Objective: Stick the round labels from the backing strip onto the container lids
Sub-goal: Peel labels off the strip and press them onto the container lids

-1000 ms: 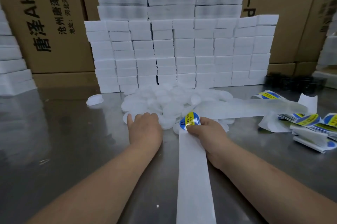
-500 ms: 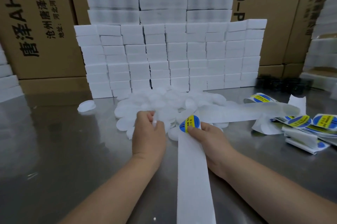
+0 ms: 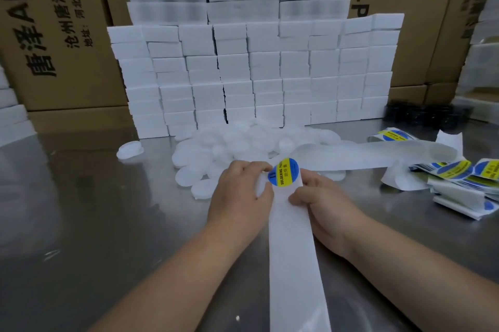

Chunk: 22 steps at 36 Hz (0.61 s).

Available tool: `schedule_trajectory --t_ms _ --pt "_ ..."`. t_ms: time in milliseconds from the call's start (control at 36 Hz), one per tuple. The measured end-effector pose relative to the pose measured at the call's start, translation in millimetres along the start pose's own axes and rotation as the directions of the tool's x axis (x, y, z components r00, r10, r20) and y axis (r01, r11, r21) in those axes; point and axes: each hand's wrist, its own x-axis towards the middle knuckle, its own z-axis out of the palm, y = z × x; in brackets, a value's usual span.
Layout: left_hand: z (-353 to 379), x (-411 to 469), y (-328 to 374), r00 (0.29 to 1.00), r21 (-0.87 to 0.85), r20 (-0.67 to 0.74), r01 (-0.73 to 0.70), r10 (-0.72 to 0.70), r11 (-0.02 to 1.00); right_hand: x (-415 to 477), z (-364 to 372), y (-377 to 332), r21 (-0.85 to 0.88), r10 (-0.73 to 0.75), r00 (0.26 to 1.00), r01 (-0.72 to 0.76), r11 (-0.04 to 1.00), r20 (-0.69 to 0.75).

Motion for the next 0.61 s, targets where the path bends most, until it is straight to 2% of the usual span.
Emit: schedule_trajectory --t_ms 167,444,611 --pt "-8.7 2.2 -7.9 0.996 0.078 0.088 -0.028 0.021 0.997 10.0 2.4 3.4 -0.062 0.001 0.999 -0.004 0.998 -0.054" --pt "-8.9 2.3 1.1 0.986 0.222 0.102 -0.151 0.131 0.963 14.8 -4.2 2.2 -0.143 0.0 0.998 -0.008 0.99 -0.058" --pt "-8.5 0.9 2.1 0.985 0.236 0.108 -0.156 0.134 0.959 13.3 -5.5 -0.2 -0.16 0.024 0.999 -0.029 0.987 -0.034"
